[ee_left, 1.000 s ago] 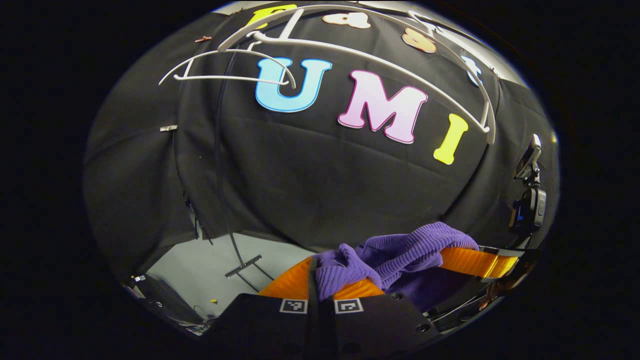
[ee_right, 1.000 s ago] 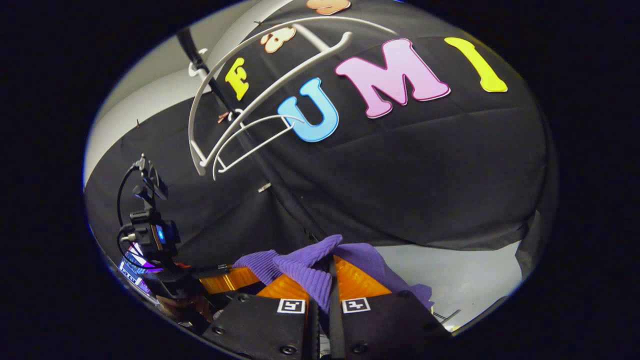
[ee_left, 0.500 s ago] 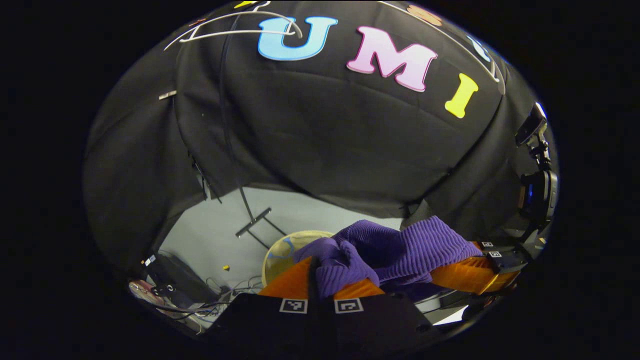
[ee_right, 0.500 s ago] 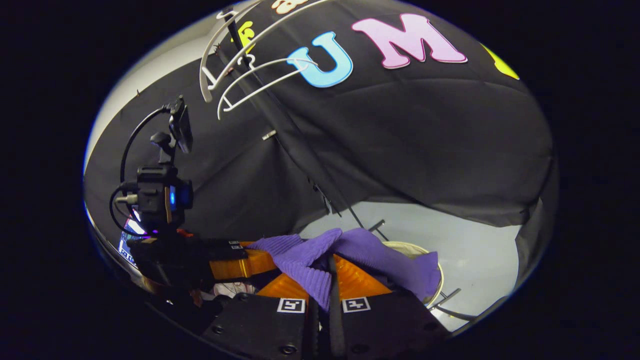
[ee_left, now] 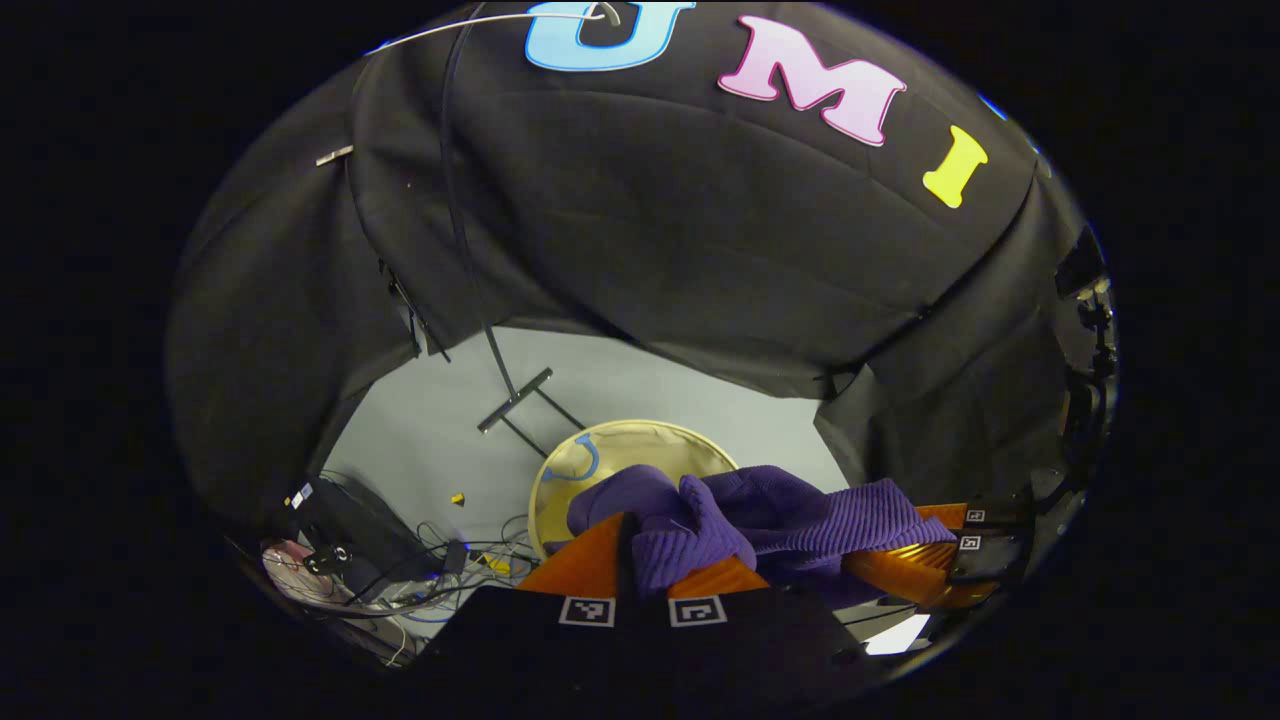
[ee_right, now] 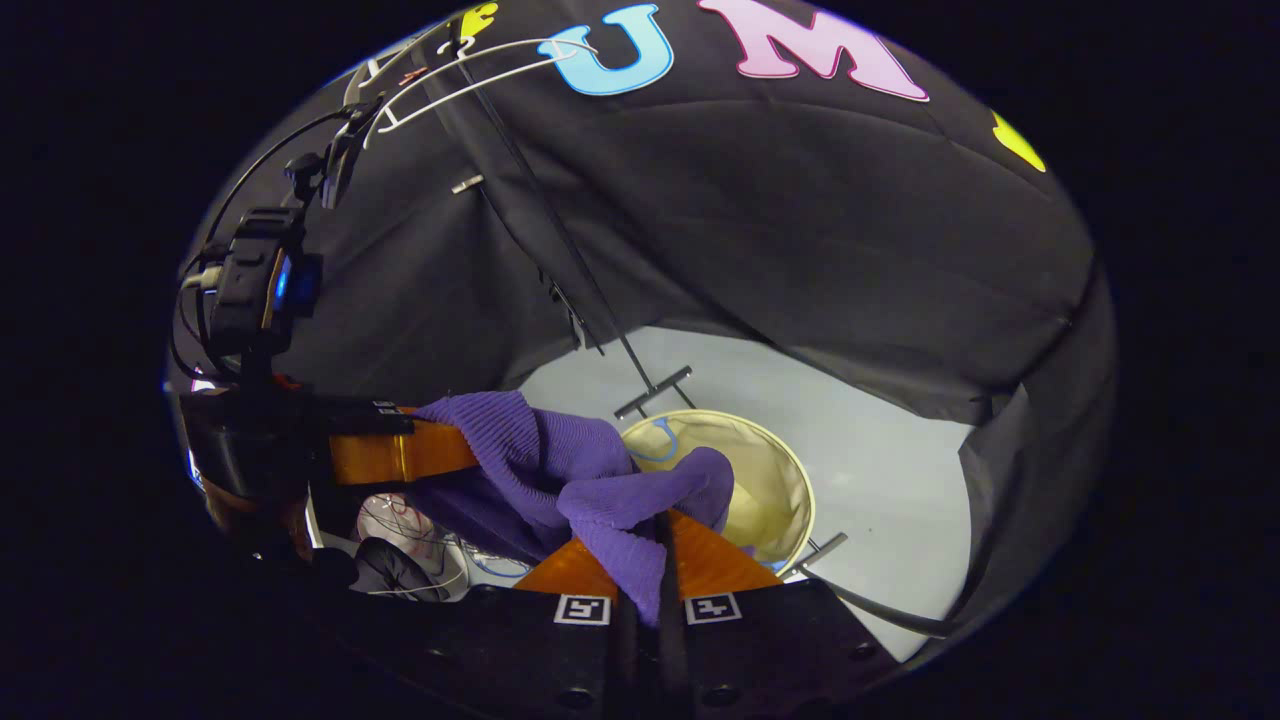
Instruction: Grasp the clothes on the hanger with both hands and then place them into the laundry hamper below.
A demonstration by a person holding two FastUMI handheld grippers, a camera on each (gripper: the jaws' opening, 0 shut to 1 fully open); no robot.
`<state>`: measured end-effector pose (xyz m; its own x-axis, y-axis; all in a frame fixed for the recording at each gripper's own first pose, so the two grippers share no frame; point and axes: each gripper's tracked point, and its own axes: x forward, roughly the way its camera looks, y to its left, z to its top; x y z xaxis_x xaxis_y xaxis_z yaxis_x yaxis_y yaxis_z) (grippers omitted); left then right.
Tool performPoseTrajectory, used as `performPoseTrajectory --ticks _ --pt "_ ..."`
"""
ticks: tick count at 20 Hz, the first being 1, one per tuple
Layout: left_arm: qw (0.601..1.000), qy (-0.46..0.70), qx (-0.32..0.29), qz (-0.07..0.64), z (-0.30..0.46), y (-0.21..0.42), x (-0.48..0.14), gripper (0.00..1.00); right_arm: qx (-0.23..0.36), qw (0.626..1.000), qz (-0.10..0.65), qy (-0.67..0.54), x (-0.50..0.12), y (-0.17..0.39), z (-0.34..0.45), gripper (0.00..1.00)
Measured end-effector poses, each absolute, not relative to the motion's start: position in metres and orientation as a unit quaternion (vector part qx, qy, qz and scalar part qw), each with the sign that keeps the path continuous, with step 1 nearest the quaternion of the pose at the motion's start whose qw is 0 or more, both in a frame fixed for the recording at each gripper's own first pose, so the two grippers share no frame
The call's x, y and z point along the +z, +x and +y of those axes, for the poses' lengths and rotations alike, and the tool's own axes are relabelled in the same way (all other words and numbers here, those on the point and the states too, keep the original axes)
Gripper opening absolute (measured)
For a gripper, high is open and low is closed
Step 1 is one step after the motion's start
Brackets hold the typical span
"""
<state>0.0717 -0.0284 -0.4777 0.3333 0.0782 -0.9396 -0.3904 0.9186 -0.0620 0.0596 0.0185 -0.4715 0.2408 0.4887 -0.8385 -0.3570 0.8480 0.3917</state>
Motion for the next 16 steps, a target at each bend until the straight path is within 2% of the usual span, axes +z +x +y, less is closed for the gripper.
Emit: performPoseTrajectory --ticks 5,16 --pt "0.791 -0.146 0.150 0.575 -0.025 0.072 -0.490 0.05 0.259 0.774 0.576 0.053 -0.482 0.056 0.013 0.12" --pt "0.781 -0.138 0.153 0.590 -0.029 0.084 -0.498 0.05 0.245 0.772 0.585 0.041 -0.486 0.065 0.004 0.13"
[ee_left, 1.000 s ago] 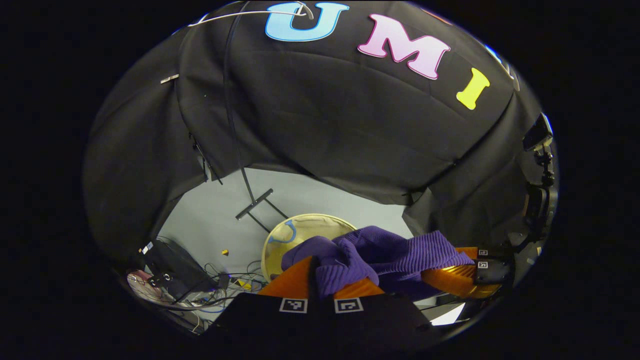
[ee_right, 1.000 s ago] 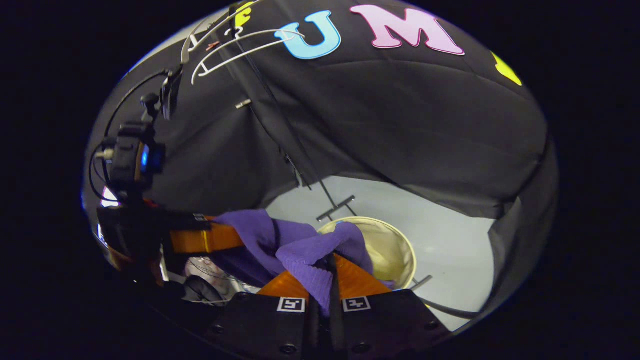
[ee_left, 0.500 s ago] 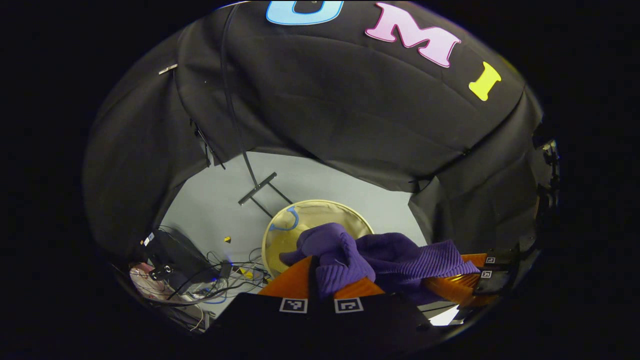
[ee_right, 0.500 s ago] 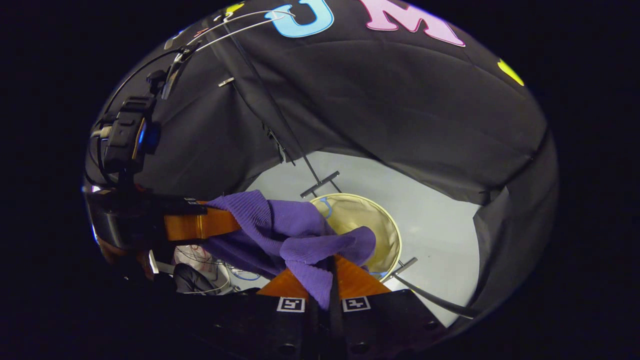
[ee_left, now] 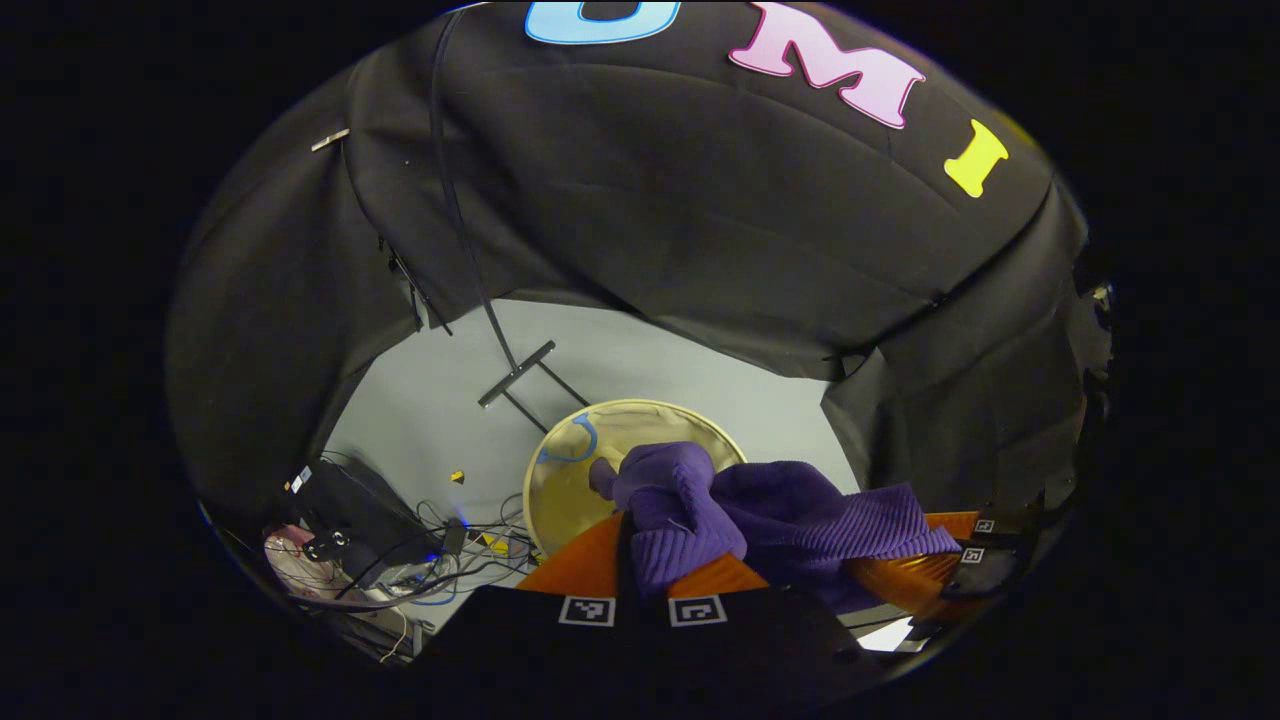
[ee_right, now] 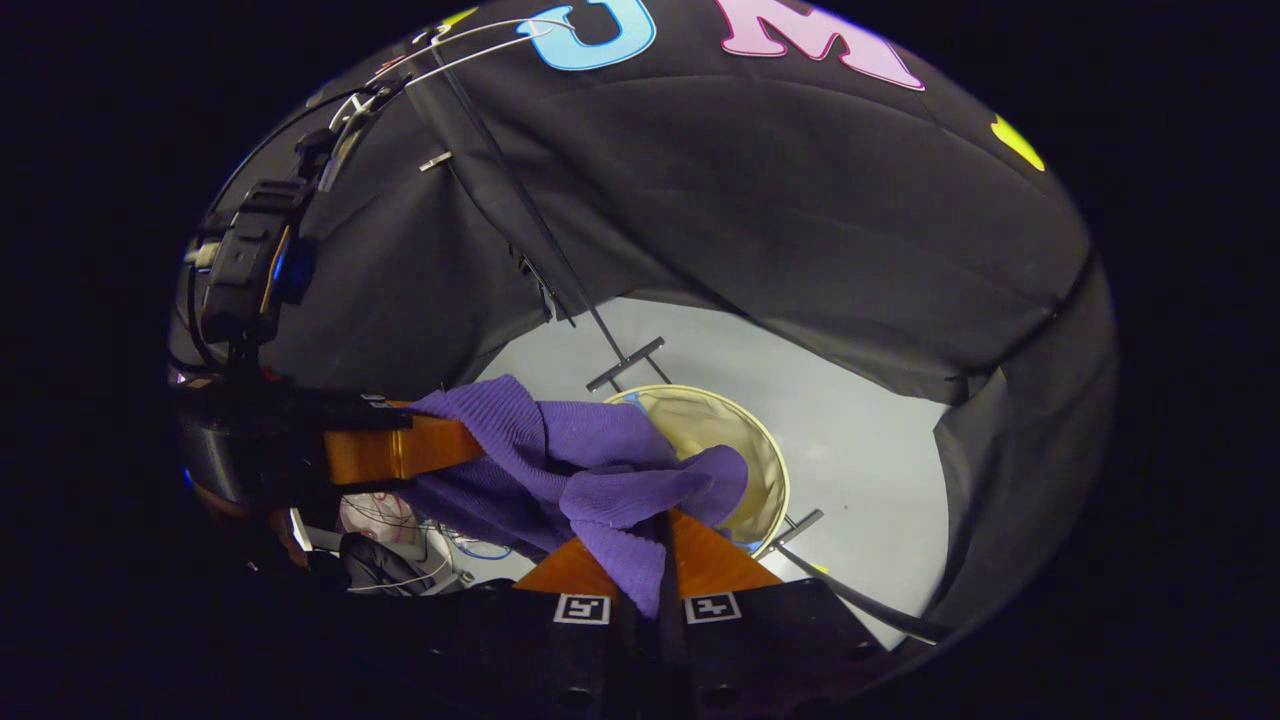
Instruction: Grasp the clothes on the hanger with both hands and then place them into the laundry hamper below.
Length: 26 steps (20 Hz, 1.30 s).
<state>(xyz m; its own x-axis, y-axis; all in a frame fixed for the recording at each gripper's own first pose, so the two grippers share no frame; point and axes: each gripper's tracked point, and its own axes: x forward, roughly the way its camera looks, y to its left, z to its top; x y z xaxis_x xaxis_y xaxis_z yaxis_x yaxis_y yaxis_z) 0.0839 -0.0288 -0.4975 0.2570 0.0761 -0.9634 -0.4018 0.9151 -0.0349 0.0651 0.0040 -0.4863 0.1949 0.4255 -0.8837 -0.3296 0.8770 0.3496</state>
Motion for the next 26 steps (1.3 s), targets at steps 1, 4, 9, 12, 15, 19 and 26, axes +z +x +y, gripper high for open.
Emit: performPoseTrajectory --ticks 1,4,9,12,15,19,26 --pt "0.778 -0.136 0.154 0.593 -0.030 0.083 -0.498 0.06 0.244 0.770 0.588 0.042 -0.488 0.065 0.005 0.12" --pt "0.772 -0.135 0.152 0.603 -0.033 0.076 -0.504 0.05 0.241 0.769 0.591 0.038 -0.491 0.064 0.002 0.12" --pt "0.756 -0.141 0.167 0.617 -0.029 0.068 -0.509 0.06 0.230 0.774 0.586 0.063 -0.484 0.071 0.001 0.22" --pt "0.754 -0.176 0.155 0.614 -0.037 0.067 -0.510 0.43 0.227 0.785 0.575 0.051 -0.482 0.079 -0.004 0.63" --pt "0.758 -0.154 0.161 0.613 -0.027 0.066 -0.503 0.99 0.228 0.782 0.578 0.048 -0.488 0.078 -0.007 0.81" --pt "0.764 -0.158 0.166 0.603 -0.024 0.066 -0.503 0.96 0.230 0.784 0.575 0.039 -0.491 0.080 -0.012 0.93" --pt "0.797 -0.166 0.174 0.554 -0.014 0.082 -0.478 0.96 0.238 0.785 0.571 0.040 -0.484 0.087 -0.007 0.99"
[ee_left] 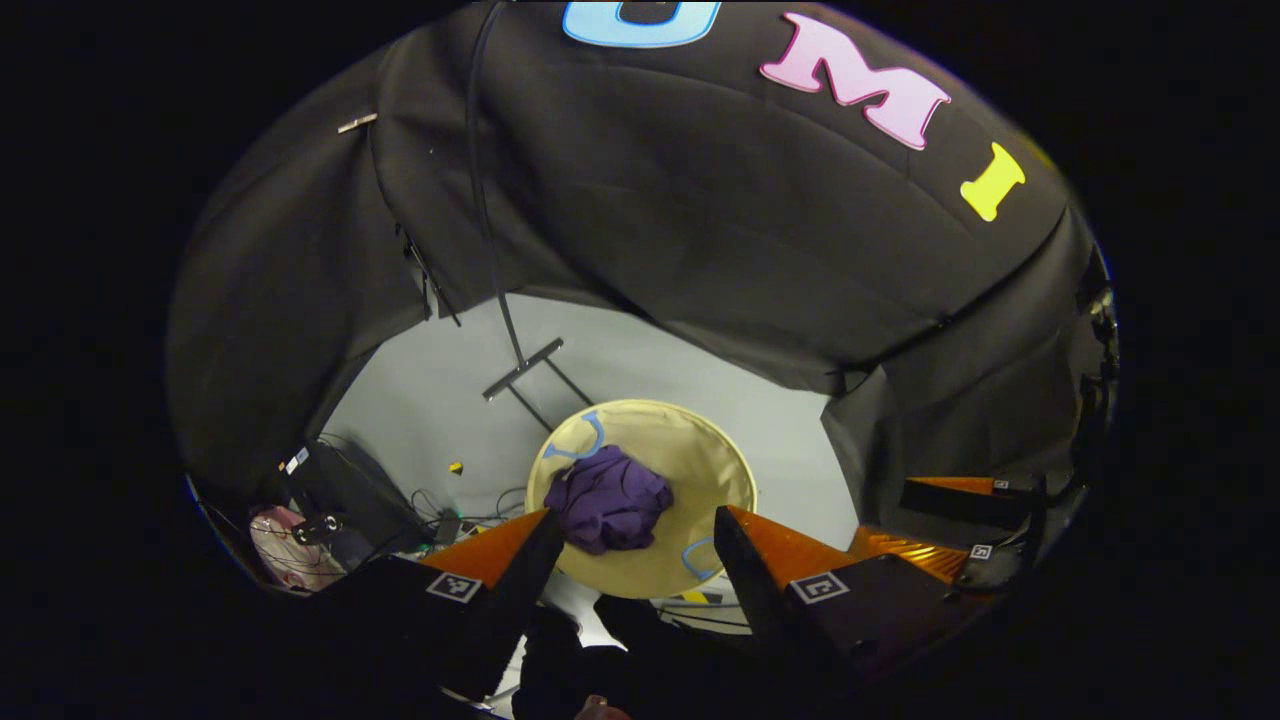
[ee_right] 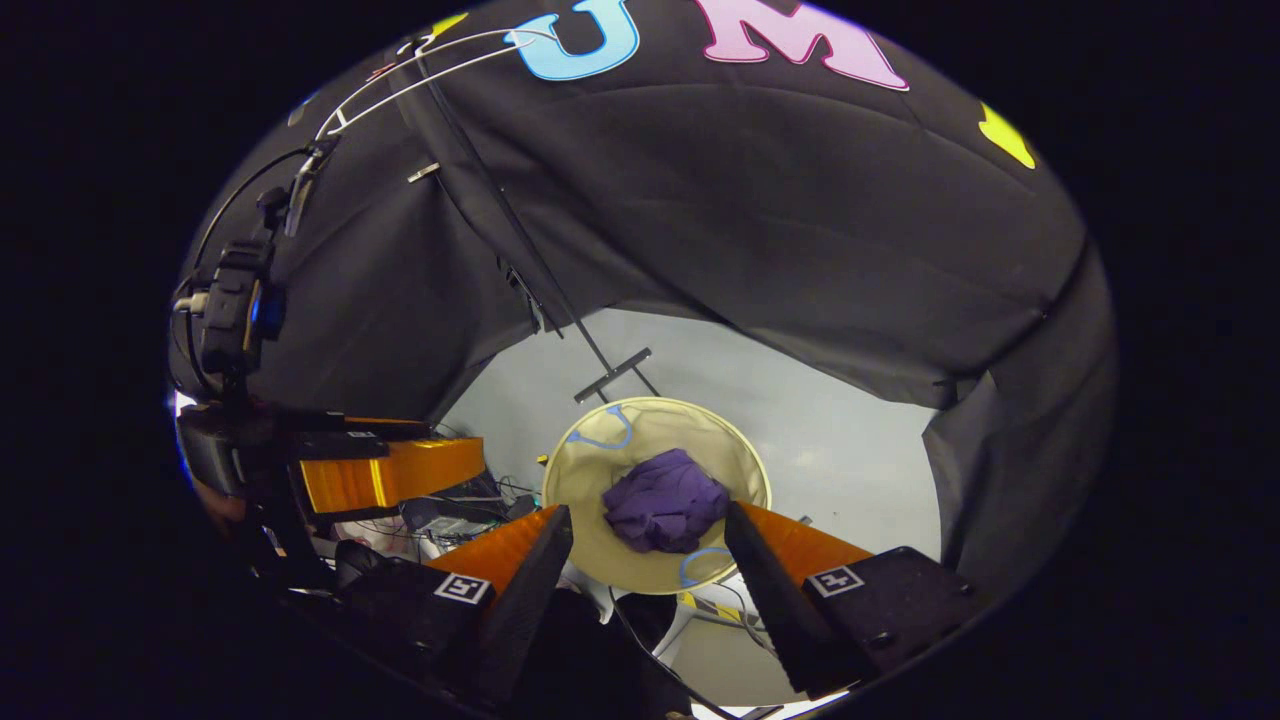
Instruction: Grasp the clothes on the hanger with both hands and then place them into the laundry hamper below.
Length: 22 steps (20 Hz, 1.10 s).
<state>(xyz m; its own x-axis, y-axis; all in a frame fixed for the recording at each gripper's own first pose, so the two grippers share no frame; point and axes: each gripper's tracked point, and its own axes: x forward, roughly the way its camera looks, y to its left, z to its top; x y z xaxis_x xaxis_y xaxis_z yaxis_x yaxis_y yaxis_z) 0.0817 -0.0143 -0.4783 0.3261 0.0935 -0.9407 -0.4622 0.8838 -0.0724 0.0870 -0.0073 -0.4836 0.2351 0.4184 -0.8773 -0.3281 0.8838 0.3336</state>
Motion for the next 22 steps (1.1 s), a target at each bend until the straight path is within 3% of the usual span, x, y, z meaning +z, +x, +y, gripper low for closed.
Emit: performPoseTrajectory --ticks 6,12,22 --pt "0.833 -0.175 0.172 0.496 -0.011 0.089 -0.443 0.96 0.264 0.793 0.549 0.029 -0.464 0.089 0.019 0.99" --pt "0.868 -0.169 0.149 0.442 0.007 0.074 -0.398 0.96 0.236 0.836 0.492 0.058 -0.416 0.094 0.039 0.99" --pt "0.950 -0.095 0.020 0.298 0.034 0.045 -0.248 0.95 0.124 0.957 0.247 0.087 -0.240 0.095 0.057 0.98"
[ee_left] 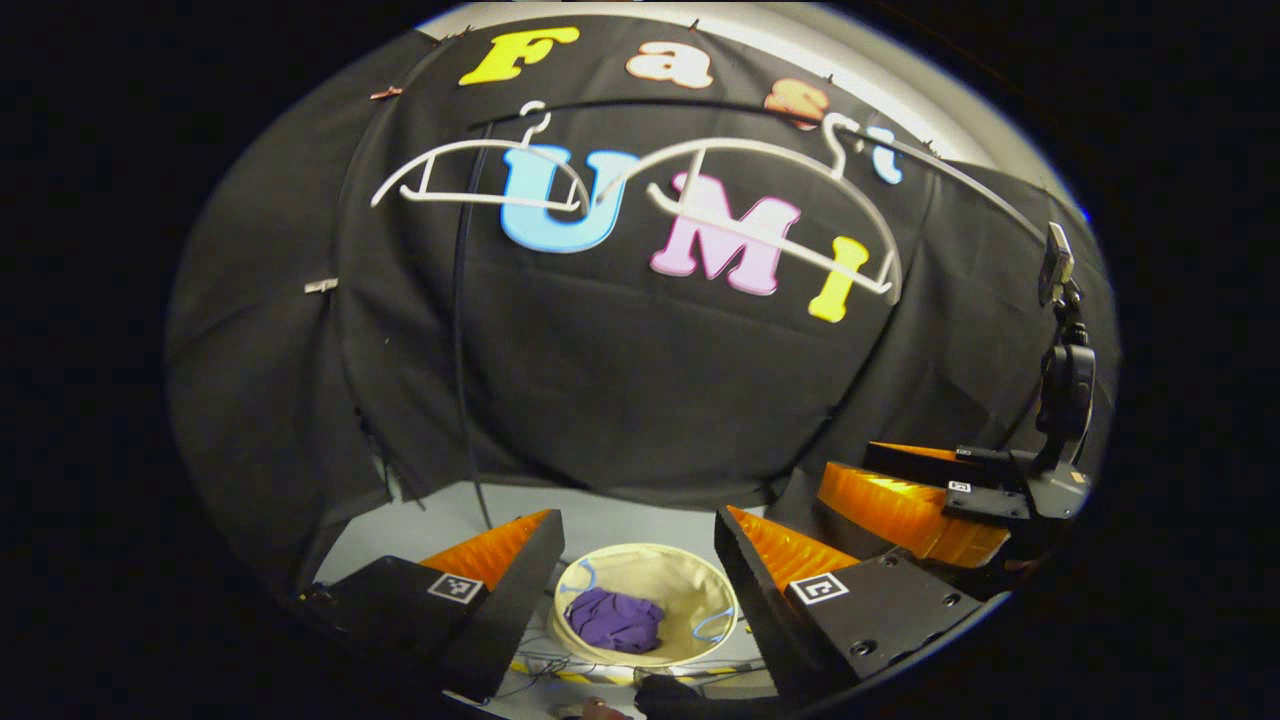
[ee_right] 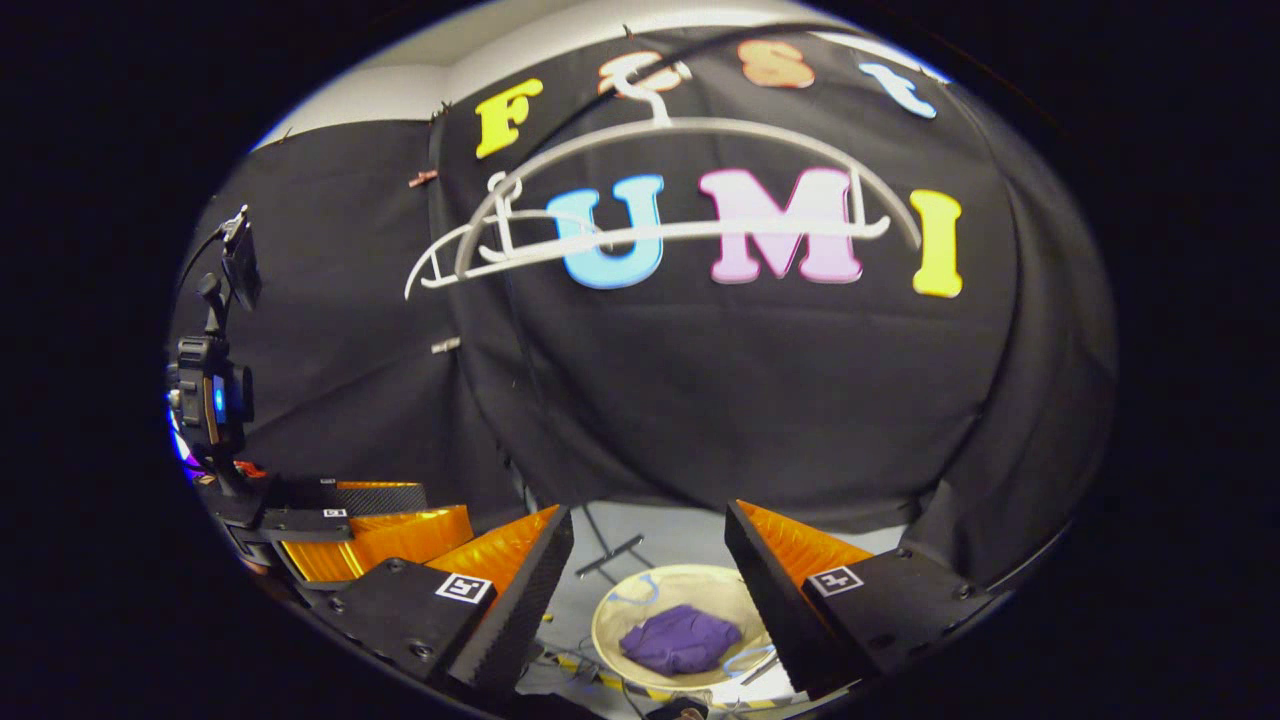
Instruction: Grasp the clothes on the hanger with both hands and then place them into the laundry hamper below.
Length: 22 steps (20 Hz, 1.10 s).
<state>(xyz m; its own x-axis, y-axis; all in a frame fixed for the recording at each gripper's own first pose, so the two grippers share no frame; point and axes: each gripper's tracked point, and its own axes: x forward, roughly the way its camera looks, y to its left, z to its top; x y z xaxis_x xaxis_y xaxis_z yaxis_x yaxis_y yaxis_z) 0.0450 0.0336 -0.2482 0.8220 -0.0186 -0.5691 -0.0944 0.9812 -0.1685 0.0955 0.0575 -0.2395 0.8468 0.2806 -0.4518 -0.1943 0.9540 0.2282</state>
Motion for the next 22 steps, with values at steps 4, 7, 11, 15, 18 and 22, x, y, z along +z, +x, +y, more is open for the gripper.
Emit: performPoseTrajectory --ticks 4,7,11,15,18,22 --pt "0.972 -0.059 -0.027 0.224 0.042 0.026 -0.188 0.95 0.091 0.981 0.148 0.088 -0.165 0.062 0.069 0.98" --pt "0.985 -0.039 -0.054 0.157 0.039 0.008 -0.138 0.95 0.064 0.991 0.094 0.077 -0.121 0.035 0.071 0.98" --pt "0.994 -0.040 -0.046 0.092 0.042 -0.017 -0.088 0.92 0.039 0.995 0.047 0.081 -0.077 -0.003 0.070 0.97" --pt "0.997 -0.027 -0.042 0.067 0.026 -0.034 -0.062 0.95 0.039 0.996 -0.010 0.074 -0.036 -0.032 0.062 1.00" --pt "0.998 -0.015 -0.032 0.050 0.008 -0.039 -0.045 0.95 0.044 0.996 -0.030 0.076 -0.020 -0.044 0.045 0.97" --pt "0.998 -0.011 -0.041 0.037 -0.029 -0.036 -0.030 0.95 0.048 0.995 -0.034 0.086 -0.008 -0.051 0.022 1.00"
